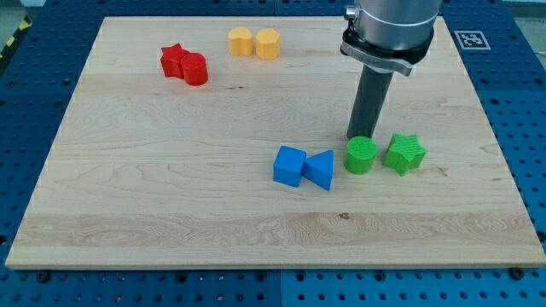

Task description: Slide the green star slightly down

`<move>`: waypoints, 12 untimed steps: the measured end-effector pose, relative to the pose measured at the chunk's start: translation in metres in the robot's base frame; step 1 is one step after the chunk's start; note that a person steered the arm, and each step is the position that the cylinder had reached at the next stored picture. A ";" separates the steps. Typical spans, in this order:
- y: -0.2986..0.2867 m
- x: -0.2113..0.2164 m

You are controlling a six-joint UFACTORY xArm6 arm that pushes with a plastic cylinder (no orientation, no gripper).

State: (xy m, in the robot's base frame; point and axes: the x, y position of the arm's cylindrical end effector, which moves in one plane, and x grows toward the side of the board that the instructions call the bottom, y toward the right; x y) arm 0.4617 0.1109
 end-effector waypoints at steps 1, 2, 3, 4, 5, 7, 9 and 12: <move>0.000 0.010; 0.000 0.013; -0.009 0.005; -0.002 -0.007; 0.027 -0.008; 0.083 -0.008; 0.076 -0.008; 0.062 0.024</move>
State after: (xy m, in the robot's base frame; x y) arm 0.4856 0.1726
